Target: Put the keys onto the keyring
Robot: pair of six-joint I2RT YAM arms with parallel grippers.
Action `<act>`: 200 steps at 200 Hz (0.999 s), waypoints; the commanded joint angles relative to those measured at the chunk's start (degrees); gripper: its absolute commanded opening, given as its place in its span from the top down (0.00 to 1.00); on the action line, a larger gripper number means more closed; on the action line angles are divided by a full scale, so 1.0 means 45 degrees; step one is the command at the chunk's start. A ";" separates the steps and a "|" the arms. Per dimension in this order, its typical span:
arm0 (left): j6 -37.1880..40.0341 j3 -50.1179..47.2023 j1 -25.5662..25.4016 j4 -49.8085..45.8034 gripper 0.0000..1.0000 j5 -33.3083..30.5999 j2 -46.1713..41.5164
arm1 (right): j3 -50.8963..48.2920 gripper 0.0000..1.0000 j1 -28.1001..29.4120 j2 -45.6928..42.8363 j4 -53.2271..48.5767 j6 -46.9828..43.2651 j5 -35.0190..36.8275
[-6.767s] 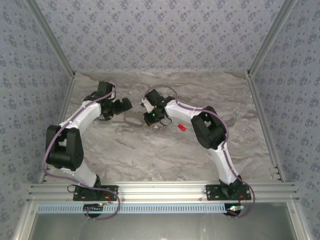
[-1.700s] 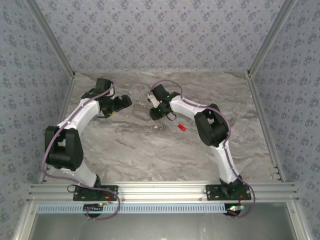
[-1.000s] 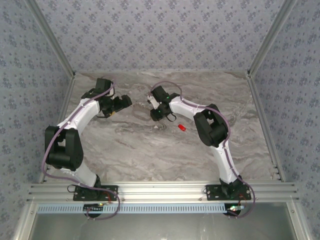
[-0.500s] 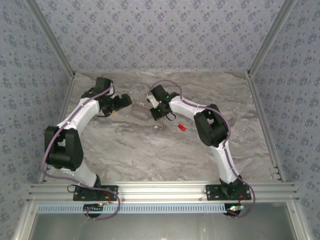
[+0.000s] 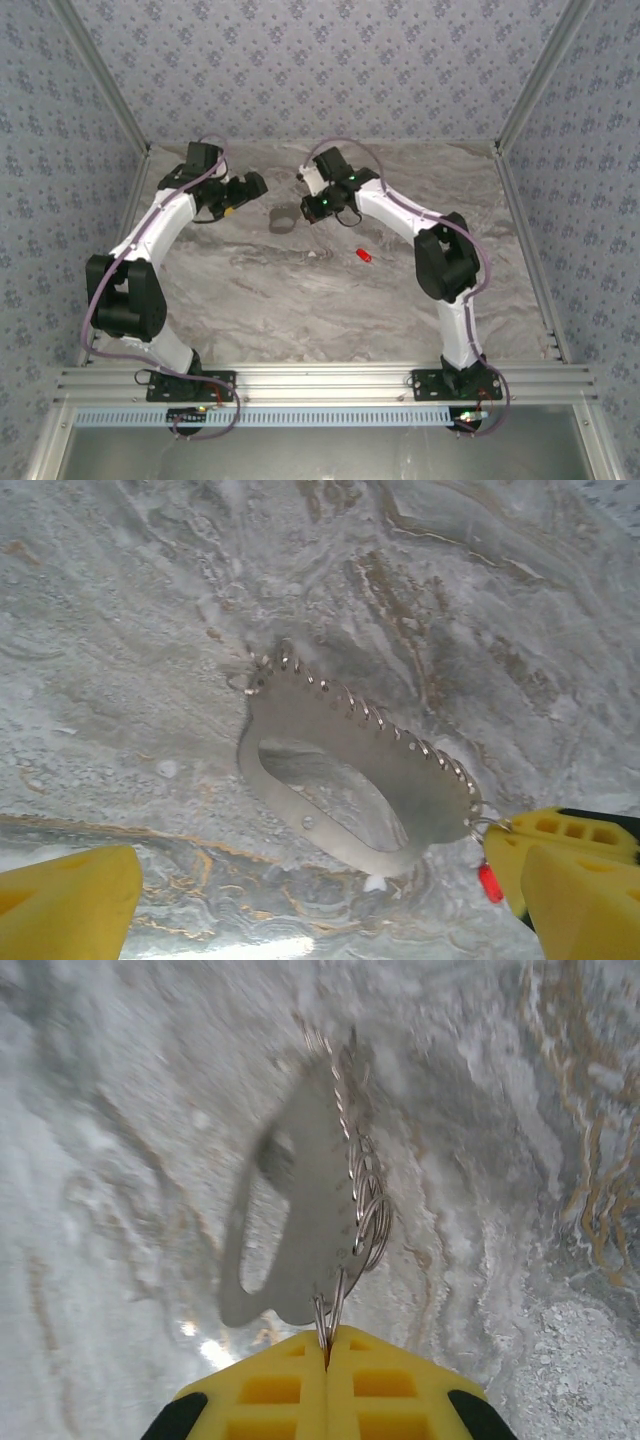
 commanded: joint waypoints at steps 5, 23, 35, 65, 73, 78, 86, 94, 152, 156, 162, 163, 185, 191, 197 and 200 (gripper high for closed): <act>-0.0254 0.0593 0.0088 0.0325 0.05 0.1272 -0.0524 | -0.0065 1.00 -0.0283 -0.1150 0.0272 0.1018 -0.1548; -0.0447 0.0793 0.0063 0.0556 0.09 0.1951 -0.0724 | -0.0289 1.00 -0.0434 -0.1772 0.0522 0.1473 -0.1841; -0.0608 0.0923 0.0068 0.0786 0.13 0.2490 -0.0868 | -0.0337 1.00 -0.0495 -0.2155 0.0582 0.1707 -0.1965; -0.1531 0.1085 0.0030 0.2022 0.27 0.3755 -0.1154 | -0.0383 1.00 -0.0649 -0.3048 0.0712 0.2239 -0.2319; -0.1823 0.1143 0.0011 0.2339 0.31 0.4074 -0.1190 | -0.0399 1.00 -0.0687 -0.3280 0.0760 0.2355 -0.2422; -0.1976 0.1212 -0.0009 0.2580 0.35 0.4284 -0.1203 | -0.0412 1.00 -0.0708 -0.3427 0.0784 0.2450 -0.2462; -0.2188 0.1355 -0.0053 0.2871 0.40 0.4577 -0.1245 | -0.0424 1.00 -0.0771 -0.3642 0.0857 0.2604 -0.2566; -0.2328 0.1542 -0.0121 0.3016 0.44 0.4798 -0.1238 | -0.0461 1.00 -0.0820 -0.3885 0.0988 0.2771 -0.2724; -0.2440 0.3792 -0.1043 0.3652 0.66 0.6092 -0.1072 | -0.0886 1.00 -0.1480 -0.5249 0.2961 0.4607 -0.3974; -0.2392 0.3926 -0.1140 0.3624 0.67 0.6096 -0.1045 | -0.0921 1.00 -0.1549 -0.5310 0.3172 0.4804 -0.4038; -0.2377 0.4129 -0.1271 0.3643 0.68 0.6090 -0.0995 | -0.1035 1.00 -0.1666 -0.5413 0.3537 0.5156 -0.4209; -0.2371 0.4163 -0.1295 0.3649 0.68 0.6099 -0.0988 | -0.1050 1.00 -0.1695 -0.5428 0.3602 0.5189 -0.4250; -0.2259 0.4733 -0.1717 0.3637 0.71 0.6227 -0.0755 | -0.1514 1.00 -0.2126 -0.5726 0.5049 0.6403 -0.5034; -0.2249 0.4870 -0.1775 0.3632 0.71 0.6235 -0.0696 | -0.1659 1.00 -0.2257 -0.5797 0.5408 0.6709 -0.5221; -0.2250 0.4988 -0.1805 0.3586 0.72 0.6227 -0.0672 | -0.1795 1.00 -0.2351 -0.5850 0.5817 0.6913 -0.5453; -0.2246 0.5032 -0.1824 0.3564 0.73 0.6228 -0.0645 | -0.1832 1.00 -0.2408 -0.5881 0.5998 0.7184 -0.5562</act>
